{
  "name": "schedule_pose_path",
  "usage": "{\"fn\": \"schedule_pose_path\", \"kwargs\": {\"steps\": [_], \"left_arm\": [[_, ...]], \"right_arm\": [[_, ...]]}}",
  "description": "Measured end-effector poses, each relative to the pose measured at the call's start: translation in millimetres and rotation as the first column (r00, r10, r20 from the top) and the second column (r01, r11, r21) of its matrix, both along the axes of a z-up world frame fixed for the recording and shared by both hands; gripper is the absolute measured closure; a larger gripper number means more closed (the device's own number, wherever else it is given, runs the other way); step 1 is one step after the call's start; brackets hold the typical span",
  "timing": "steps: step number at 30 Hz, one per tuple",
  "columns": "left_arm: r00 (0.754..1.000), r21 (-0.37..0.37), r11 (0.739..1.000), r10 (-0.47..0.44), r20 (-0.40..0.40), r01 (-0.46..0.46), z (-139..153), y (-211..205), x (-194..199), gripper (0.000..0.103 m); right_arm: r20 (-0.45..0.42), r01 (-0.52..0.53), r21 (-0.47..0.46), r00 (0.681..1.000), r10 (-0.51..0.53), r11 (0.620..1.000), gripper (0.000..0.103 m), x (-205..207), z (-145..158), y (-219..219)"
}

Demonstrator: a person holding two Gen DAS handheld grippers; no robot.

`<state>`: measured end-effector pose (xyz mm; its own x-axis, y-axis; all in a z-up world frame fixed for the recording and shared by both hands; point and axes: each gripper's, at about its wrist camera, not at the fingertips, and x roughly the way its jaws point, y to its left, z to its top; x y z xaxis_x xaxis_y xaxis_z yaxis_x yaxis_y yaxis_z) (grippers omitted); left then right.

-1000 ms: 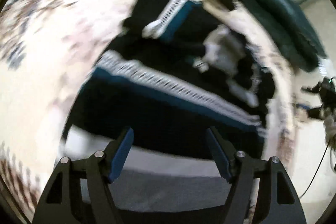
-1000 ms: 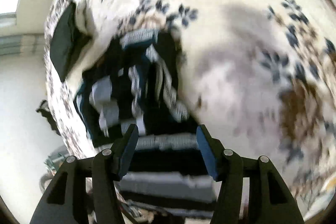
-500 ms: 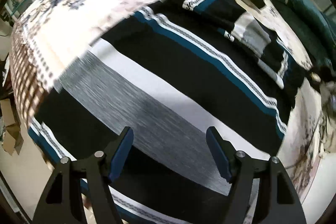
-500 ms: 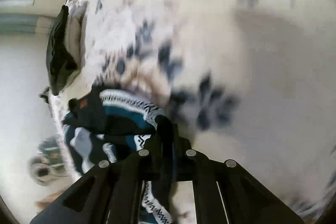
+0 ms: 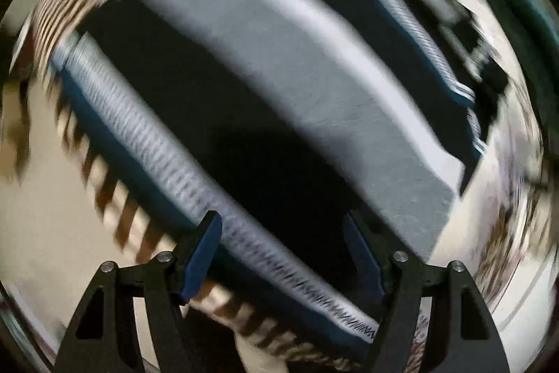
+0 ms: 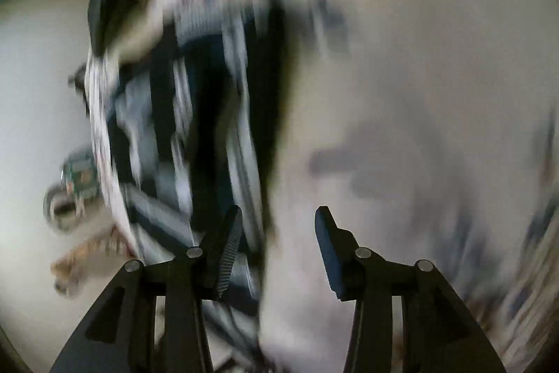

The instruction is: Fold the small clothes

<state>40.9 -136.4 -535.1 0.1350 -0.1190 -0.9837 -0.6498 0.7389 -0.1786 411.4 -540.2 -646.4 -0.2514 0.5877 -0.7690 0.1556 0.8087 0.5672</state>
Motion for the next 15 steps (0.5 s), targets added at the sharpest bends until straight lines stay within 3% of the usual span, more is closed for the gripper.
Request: {"fn": "schedule_pose_path", "kwargs": {"steps": [3,6,11,15], "left_arm": [[0.987,-0.009,0.987,0.158,-0.006,-0.158,-6,40,-28,0.033],[0.971,0.002,0.971,0.237,0.027,-0.238,-4,81,-37,0.033],[0.927,-0.045,0.932,0.363,0.089,-0.361,-17,166,-39,0.033],[0.909,-0.054,0.919,0.395,0.129,-0.392,-29,211,-34,0.039]], "right_arm": [[-0.101,-0.071,0.001,0.992,0.071,0.997,0.057,-87,-20,22],[-0.178,-0.085,0.019,0.980,0.087,0.996,0.057,-160,-36,44],[-0.269,0.037,0.043,0.963,-0.024,0.998,0.057,-244,-49,62],[-0.279,0.131,0.044,0.954,-0.114,0.990,0.057,-276,-45,64]]}}
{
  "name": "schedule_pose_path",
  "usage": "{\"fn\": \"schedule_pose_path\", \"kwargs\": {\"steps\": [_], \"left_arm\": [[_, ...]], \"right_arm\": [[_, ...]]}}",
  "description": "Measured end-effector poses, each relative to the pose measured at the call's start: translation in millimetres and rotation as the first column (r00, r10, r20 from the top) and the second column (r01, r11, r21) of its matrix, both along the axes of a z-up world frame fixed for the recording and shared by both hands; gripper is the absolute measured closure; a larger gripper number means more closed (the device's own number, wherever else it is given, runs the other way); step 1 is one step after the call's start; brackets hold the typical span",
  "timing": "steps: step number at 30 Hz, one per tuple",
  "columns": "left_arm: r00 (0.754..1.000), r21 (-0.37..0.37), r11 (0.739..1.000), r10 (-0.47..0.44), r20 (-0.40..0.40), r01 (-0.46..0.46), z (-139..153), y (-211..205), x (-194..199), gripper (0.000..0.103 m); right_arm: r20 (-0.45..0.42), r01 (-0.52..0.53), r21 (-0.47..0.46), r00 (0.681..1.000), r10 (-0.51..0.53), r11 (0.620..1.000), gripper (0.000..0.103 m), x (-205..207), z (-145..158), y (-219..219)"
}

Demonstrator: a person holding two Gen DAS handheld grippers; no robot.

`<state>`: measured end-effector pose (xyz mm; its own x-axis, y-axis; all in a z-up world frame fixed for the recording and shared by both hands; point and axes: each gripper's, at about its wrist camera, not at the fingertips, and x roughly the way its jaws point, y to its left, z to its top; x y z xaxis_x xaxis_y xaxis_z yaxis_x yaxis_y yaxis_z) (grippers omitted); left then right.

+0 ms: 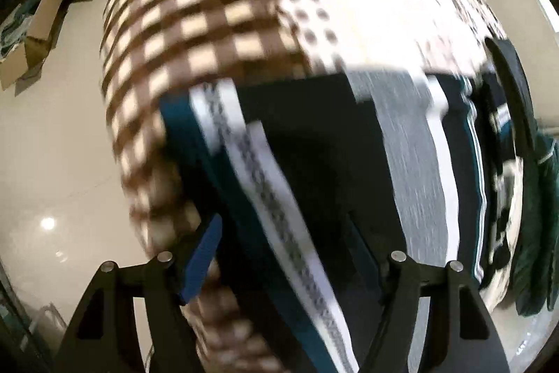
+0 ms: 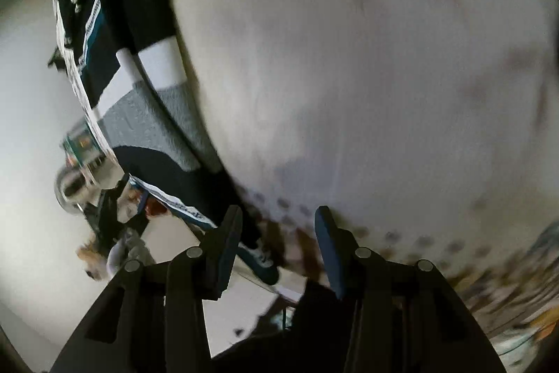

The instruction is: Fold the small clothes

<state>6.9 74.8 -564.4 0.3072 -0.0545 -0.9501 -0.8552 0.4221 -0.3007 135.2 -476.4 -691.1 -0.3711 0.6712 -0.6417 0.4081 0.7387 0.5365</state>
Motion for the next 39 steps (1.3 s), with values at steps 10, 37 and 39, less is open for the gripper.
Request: {"fn": "schedule_pose_path", "kwargs": {"steps": [10,37,39], "left_arm": [[0.995,0.075,0.996,-0.049,0.092,0.042,25,54,1,0.103],[0.973,-0.057,0.984,-0.159,0.169,0.171,-2,52,9,0.102],[0.973,-0.047,0.985,-0.153,0.174,0.163,3,56,7,0.102]], "right_arm": [[0.028,0.161,-0.040,0.987,-0.160,0.986,0.057,-66,40,38],[0.105,0.612,-0.107,0.791,-0.603,0.784,0.092,-140,29,71],[0.115,0.607,-0.118,0.794,-0.596,0.786,0.099,-141,30,72]]}}
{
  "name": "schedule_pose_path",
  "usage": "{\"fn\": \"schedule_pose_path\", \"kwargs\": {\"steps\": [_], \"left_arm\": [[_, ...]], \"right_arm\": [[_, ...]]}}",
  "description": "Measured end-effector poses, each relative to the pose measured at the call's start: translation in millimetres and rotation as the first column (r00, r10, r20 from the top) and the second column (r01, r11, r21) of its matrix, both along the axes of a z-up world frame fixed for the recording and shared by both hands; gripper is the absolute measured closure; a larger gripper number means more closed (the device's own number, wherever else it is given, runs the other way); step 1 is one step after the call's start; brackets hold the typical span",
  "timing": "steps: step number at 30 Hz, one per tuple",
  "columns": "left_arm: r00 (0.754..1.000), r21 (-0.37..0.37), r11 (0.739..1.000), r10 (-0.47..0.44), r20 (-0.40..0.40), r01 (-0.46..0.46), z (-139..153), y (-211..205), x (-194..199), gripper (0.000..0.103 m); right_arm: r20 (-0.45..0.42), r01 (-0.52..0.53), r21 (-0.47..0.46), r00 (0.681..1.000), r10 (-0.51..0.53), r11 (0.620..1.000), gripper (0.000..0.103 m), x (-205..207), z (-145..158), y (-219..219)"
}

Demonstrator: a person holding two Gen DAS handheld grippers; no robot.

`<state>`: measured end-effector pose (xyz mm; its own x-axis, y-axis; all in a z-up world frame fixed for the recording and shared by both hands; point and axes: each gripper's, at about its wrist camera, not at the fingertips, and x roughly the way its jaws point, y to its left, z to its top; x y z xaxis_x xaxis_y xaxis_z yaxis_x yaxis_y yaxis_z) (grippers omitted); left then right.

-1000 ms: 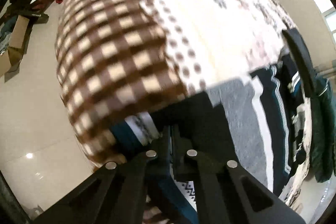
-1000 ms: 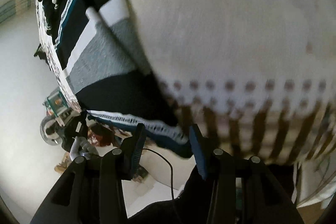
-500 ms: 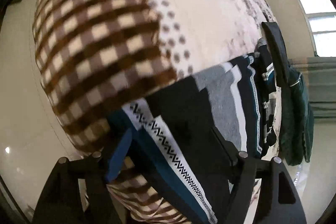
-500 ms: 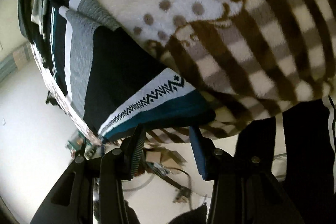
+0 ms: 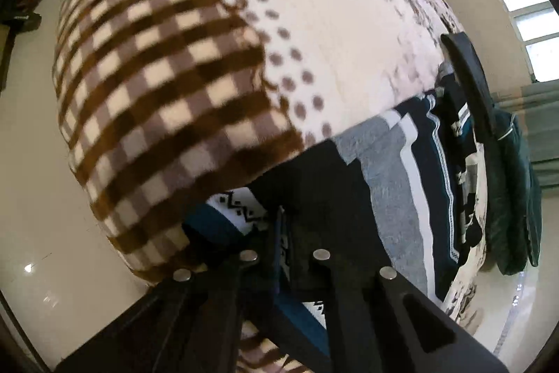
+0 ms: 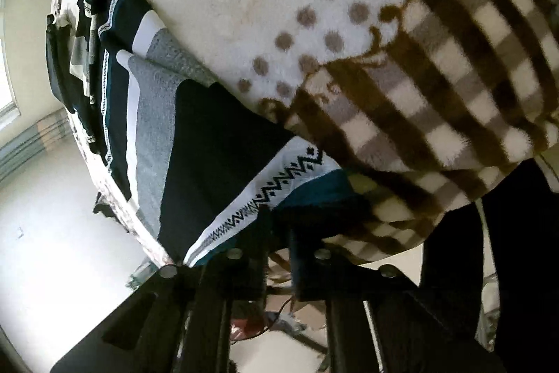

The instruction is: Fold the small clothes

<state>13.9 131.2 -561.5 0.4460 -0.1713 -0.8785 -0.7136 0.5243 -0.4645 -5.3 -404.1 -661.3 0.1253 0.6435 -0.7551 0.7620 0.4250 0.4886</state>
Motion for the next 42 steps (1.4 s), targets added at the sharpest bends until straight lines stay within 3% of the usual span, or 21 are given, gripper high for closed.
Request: {"fn": "schedule_pose_path", "kwargs": {"steps": [6,10,13,14,16,17,18,21,22,24,25,29,32,33,34,38,42], "left_arm": [[0.997,0.047,0.996,0.071,0.038,-0.073,19,38,-7,0.103],[0.999,0.046,0.999,0.017,0.029,-0.019,20,47,-2,0.101],[1.000,0.042,0.999,-0.022,-0.022,0.023,15,43,2,0.099],[0.999,0.028,0.999,-0.033,-0.021,0.033,13,40,3,0.096],[0.999,0.012,0.999,-0.030,-0.031,0.030,8,34,1,0.062],[0.999,-0.003,1.000,-0.021,-0.027,0.021,5,32,0,0.054],[1.000,-0.021,1.000,-0.001,-0.016,0.001,4,30,-4,0.049],[0.999,-0.060,0.997,0.038,-0.009,-0.039,-3,26,-10,0.048],[0.998,-0.077,0.996,0.053,-0.017,-0.054,-7,24,-12,0.048],[0.998,-0.097,0.994,0.055,-0.021,-0.057,-12,21,-13,0.048],[0.999,-0.081,0.996,0.035,-0.032,-0.038,-13,17,-11,0.048],[0.991,0.021,0.994,-0.105,-0.083,0.107,-10,-1,8,0.048],[0.962,0.134,0.958,-0.235,-0.137,0.253,-10,-20,22,0.056],[0.952,0.176,0.940,-0.268,-0.150,0.293,-9,-26,25,0.093],[0.940,0.198,0.923,-0.299,-0.167,0.329,-9,-31,28,0.094],[0.949,0.228,0.922,-0.291,-0.120,0.312,9,-23,29,0.095],[0.951,0.226,0.924,-0.290,-0.108,0.308,12,-15,29,0.095]], "right_arm": [[-0.005,-0.100,-0.005,0.995,0.100,0.995,0.100,-1,7,30],[-0.020,-0.249,-0.020,0.968,0.249,0.968,0.100,-3,7,67],[-0.042,-0.297,-0.062,0.955,0.295,0.953,0.100,-2,-2,77],[-0.041,-0.304,-0.076,0.953,0.302,0.950,0.100,1,-2,77],[-0.026,-0.315,-0.053,0.949,0.314,0.948,0.100,7,-1,79],[-0.028,-0.327,-0.043,0.945,0.326,0.944,0.100,9,0,78],[-0.029,-0.337,-0.043,0.942,0.336,0.941,0.097,10,1,76],[-0.013,-0.357,-0.003,0.934,0.357,0.934,0.094,16,6,76],[-0.011,-0.363,-0.004,0.932,0.363,0.932,0.090,18,9,74],[0.003,-0.360,0.000,0.933,0.360,0.933,0.065,21,16,69],[0.006,-0.358,0.000,0.934,0.358,0.934,0.062,22,19,65],[0.017,-0.354,0.018,0.935,0.354,0.935,0.060,24,34,61],[0.040,-0.349,-0.019,0.936,0.349,0.937,0.060,26,52,50],[0.048,-0.340,-0.042,0.939,0.342,0.940,0.060,26,57,44],[0.055,-0.327,-0.070,0.942,0.331,0.942,0.060,28,63,37],[0.054,-0.308,-0.198,0.944,0.324,0.931,0.060,42,70,10],[0.031,-0.335,-0.242,0.935,0.352,0.911,0.060,71,31,-1]]}}
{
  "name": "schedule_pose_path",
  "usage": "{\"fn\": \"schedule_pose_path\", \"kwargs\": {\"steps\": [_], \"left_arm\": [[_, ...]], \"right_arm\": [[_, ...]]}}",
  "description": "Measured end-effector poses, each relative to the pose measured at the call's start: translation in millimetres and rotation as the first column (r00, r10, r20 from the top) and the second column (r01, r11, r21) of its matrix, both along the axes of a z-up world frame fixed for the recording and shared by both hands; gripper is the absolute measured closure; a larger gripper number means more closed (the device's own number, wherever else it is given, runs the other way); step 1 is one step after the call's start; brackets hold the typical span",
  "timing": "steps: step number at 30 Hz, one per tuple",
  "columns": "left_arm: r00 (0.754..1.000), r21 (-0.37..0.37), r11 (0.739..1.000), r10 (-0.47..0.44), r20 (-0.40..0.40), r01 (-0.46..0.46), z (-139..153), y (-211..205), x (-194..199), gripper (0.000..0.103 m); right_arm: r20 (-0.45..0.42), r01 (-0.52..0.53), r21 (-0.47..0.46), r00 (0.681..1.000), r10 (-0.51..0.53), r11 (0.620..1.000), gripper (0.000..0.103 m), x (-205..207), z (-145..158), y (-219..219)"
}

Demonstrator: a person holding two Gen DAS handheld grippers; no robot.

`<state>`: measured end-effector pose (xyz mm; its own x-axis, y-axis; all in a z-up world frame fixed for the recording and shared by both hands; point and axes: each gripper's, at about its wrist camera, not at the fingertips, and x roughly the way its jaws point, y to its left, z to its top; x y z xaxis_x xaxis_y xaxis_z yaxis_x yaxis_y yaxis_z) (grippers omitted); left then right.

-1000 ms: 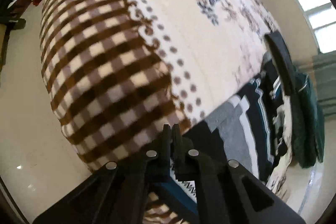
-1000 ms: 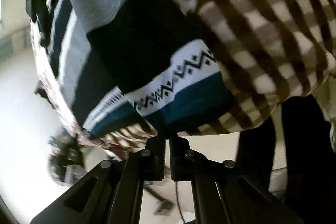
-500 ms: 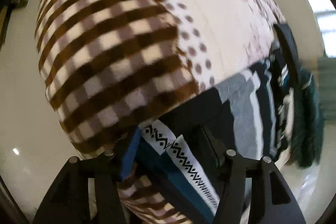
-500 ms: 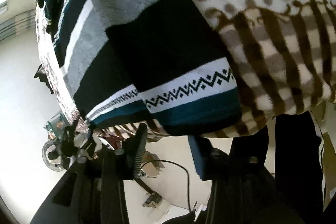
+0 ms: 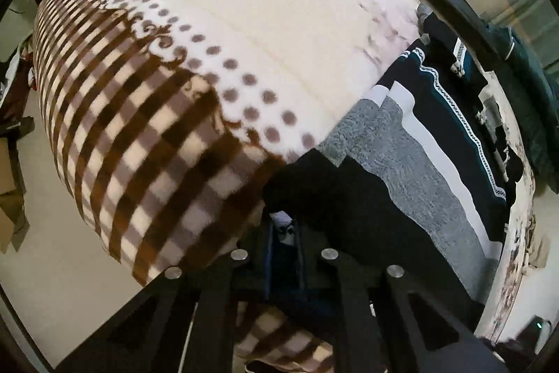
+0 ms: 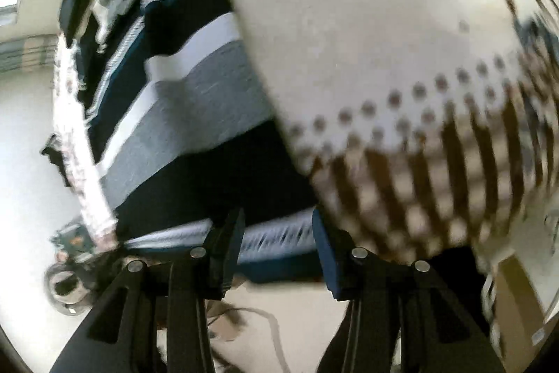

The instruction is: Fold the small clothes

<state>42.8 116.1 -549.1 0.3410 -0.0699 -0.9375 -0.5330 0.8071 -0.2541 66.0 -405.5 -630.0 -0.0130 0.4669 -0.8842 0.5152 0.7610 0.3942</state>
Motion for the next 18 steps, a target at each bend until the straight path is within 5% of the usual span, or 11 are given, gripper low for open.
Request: {"fn": "schedule_pose_path", "kwargs": {"steps": [2,3,6,11,14,15,17,18], "left_arm": [[1.000,0.009,1.000,-0.011,-0.009,0.011,-1,-1,1,0.095],[1.000,0.008,1.000,-0.008,-0.010,0.008,-1,-2,2,0.095],[1.000,-0.001,1.000,-0.004,-0.007,0.004,-2,-1,1,0.095],[1.000,-0.022,1.000,0.004,-0.024,-0.004,-11,4,-1,0.095],[0.999,-0.057,0.998,0.022,-0.031,-0.024,-12,7,2,0.090],[0.999,-0.078,0.997,0.027,-0.039,-0.030,-9,7,2,0.090],[0.998,-0.050,0.998,0.029,-0.052,-0.031,0,7,2,0.070],[0.999,-0.037,0.999,0.027,-0.039,-0.029,7,6,0,0.063]], "right_arm": [[-0.033,-0.005,0.075,0.999,0.007,0.997,0.063,9,-26,1],[-0.040,0.016,0.081,0.999,-0.013,0.997,0.094,9,-32,0],[-0.009,-0.021,-0.035,1.000,0.021,0.999,0.098,2,-17,-9],[-0.003,-0.100,-0.114,0.995,0.101,0.988,0.099,-1,1,-35],[-0.070,-0.219,-0.049,0.974,0.215,0.975,0.097,10,-9,-25],[-0.074,-0.212,-0.021,0.975,0.210,0.977,0.092,15,-9,-28],[-0.056,-0.166,0.028,0.984,0.168,0.986,0.085,26,-3,-42],[-0.045,-0.139,0.031,0.989,0.140,0.990,0.068,32,2,-50]]}}
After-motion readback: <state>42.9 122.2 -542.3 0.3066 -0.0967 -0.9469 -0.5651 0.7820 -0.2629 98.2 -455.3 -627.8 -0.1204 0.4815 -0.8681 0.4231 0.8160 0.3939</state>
